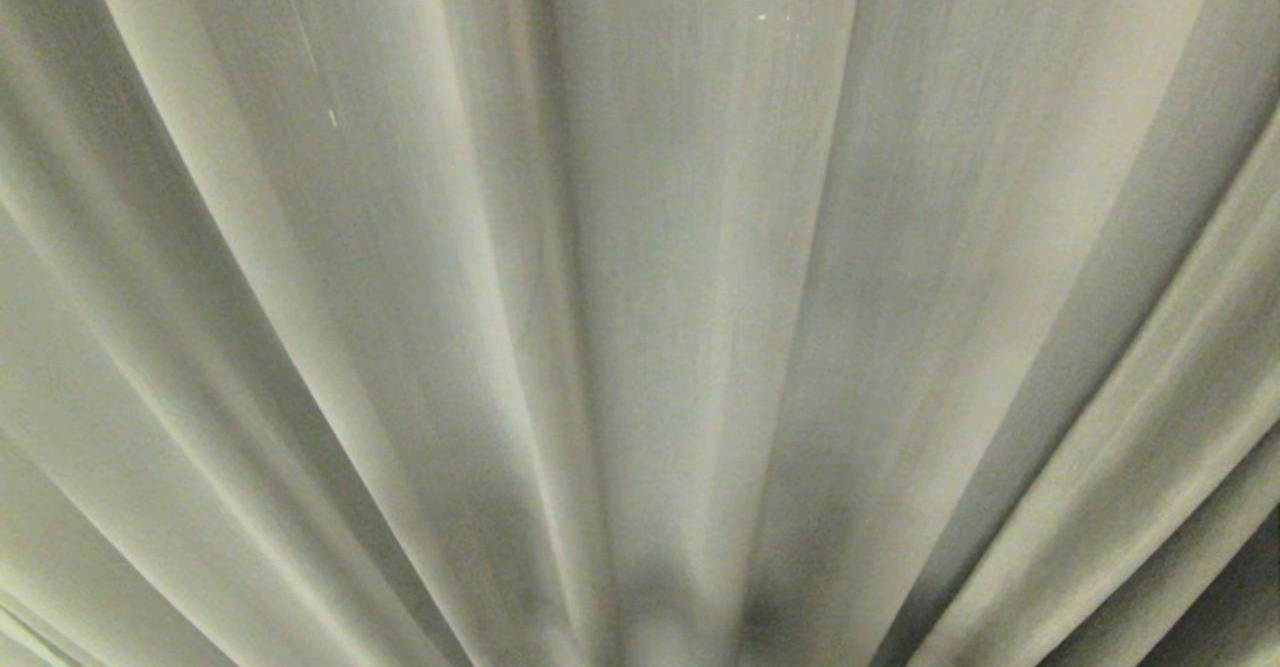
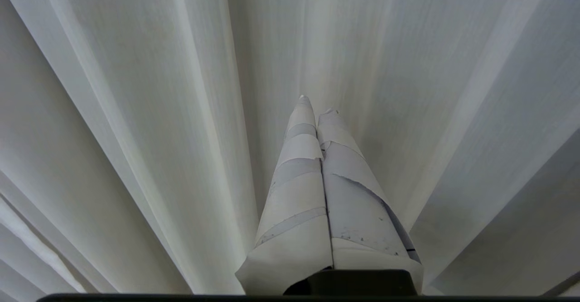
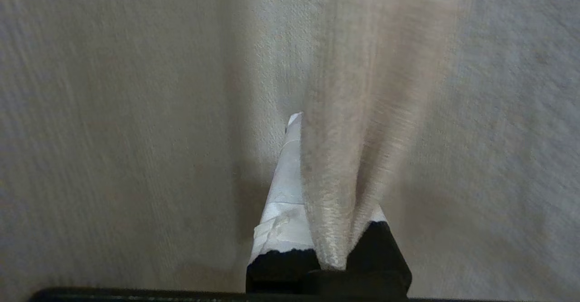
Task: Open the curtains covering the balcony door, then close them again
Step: Close the outer curtains on both sides
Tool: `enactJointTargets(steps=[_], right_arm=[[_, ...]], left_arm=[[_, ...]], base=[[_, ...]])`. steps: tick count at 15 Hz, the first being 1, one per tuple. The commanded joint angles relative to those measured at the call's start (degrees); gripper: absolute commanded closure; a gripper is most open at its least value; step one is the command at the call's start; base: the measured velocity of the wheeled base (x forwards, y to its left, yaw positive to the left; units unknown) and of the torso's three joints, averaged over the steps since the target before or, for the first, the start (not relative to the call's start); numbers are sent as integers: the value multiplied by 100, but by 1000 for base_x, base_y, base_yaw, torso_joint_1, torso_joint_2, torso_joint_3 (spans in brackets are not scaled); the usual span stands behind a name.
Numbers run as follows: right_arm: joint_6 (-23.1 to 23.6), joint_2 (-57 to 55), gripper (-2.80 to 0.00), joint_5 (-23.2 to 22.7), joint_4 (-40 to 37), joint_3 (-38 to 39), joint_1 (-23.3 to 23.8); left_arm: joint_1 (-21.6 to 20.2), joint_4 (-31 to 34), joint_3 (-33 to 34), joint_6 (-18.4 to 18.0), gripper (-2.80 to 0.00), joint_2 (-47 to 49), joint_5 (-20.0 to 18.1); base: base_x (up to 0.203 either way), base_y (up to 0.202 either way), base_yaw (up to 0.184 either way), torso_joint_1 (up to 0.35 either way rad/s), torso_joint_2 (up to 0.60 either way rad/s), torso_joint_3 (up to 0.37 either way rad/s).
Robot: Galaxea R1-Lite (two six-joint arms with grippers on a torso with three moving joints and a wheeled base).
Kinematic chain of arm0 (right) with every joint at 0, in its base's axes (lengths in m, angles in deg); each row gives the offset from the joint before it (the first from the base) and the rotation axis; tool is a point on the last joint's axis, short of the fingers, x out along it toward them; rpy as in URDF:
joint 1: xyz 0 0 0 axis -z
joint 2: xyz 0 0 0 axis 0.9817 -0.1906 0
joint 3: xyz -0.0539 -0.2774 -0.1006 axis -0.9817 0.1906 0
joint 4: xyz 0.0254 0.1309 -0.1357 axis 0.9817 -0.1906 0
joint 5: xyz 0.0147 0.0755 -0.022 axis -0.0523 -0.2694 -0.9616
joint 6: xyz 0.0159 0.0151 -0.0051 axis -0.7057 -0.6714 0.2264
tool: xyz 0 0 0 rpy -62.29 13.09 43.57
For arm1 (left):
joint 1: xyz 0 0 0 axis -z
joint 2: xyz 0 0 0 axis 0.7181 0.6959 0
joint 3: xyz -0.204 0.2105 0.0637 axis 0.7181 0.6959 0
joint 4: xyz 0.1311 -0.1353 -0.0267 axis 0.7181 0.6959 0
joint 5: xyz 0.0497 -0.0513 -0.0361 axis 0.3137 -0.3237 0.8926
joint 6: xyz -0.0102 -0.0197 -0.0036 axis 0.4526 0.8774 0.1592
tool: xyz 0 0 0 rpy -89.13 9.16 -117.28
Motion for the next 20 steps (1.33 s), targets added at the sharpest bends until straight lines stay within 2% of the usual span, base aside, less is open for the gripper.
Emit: enactJointTargets(steps=[1,5,8,13,16,20], right_arm=[[-4,11,0,-6,56,-159,-213],[17,180,0,3,53,-229,-1022],[70,355,0,30,48,-191,-1824],[517,515,0,256,-108,-101,-2967],[870,523,0,515,-97,58,-3496],[1205,430,0,787,-84,125,-3927]], left_arm=[[0,-5,0,3,0,-2,5],[0,-5,0,3,0,-2,4],[0,-5,0,3,0,-2,4],[-8,-5,0,3,0,-2,4],[0,-5,0,3,0,-2,4],[0,-5,0,3,0,-2,4]], base=[[0,0,0,0,0,0],[0,0,0,0,0,0],[0,0,0,0,0,0],[0,0,0,0,0,0],[0,0,0,0,0,0],[0,0,0,0,0,0]])
